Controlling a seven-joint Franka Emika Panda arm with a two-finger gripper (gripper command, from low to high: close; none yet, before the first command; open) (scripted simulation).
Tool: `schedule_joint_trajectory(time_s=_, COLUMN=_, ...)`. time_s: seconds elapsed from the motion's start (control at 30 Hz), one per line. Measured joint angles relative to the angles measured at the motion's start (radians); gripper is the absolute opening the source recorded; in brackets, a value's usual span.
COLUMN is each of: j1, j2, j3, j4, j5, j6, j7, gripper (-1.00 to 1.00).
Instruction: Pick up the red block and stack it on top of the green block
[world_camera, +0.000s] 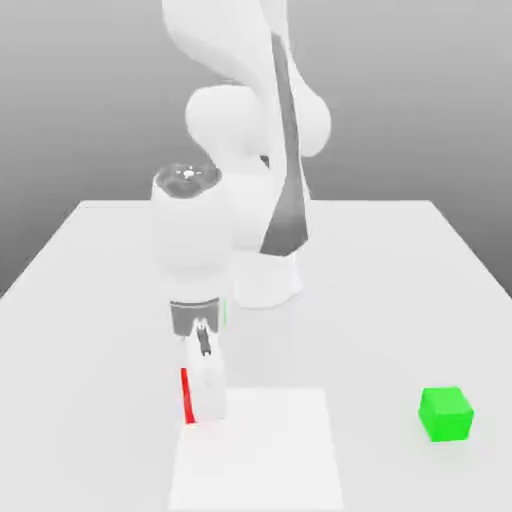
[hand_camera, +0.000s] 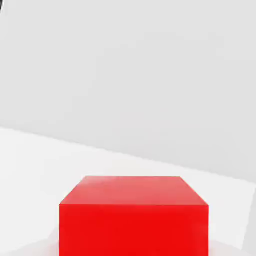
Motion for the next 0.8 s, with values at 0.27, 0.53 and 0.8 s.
schedule_joint_trajectory(time_s=0.27, j1=-0.057, j2=-0.054, j3=0.127, j4=0.018, j5=0.044, j6=-0.099, j7=-0.001, gripper=-1.00)
schedule_joint_trajectory(time_s=0.53, j1=0.327, j2=-0.027, j3=0.363, j4=0.140, j5=0.009, j6=-0.199, j7=0.120, gripper=-1.00)
schedule_joint_trajectory(time_s=0.8, j1=0.421, j2=0.068, j3=0.359, j4=0.207, j5=-0.114, j6=-0.160, j7=0.244, gripper=-1.00)
